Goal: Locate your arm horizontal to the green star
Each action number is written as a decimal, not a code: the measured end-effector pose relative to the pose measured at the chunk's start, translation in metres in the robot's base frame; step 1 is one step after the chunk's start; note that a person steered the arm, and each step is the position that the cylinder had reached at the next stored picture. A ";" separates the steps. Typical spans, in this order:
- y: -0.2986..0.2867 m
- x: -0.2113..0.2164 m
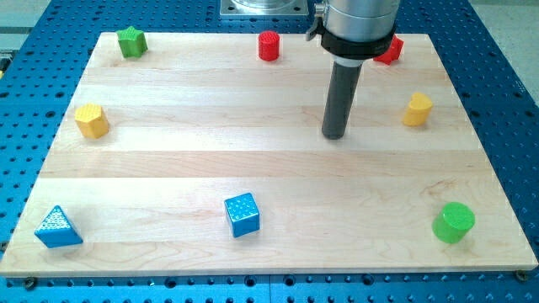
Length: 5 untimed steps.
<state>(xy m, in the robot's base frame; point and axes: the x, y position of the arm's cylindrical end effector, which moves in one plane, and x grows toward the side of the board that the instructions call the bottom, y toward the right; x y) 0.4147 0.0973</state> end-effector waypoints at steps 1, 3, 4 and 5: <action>-0.001 -0.039; -0.005 -0.074; -0.102 -0.073; -0.199 -0.075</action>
<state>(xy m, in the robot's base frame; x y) 0.3392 -0.1017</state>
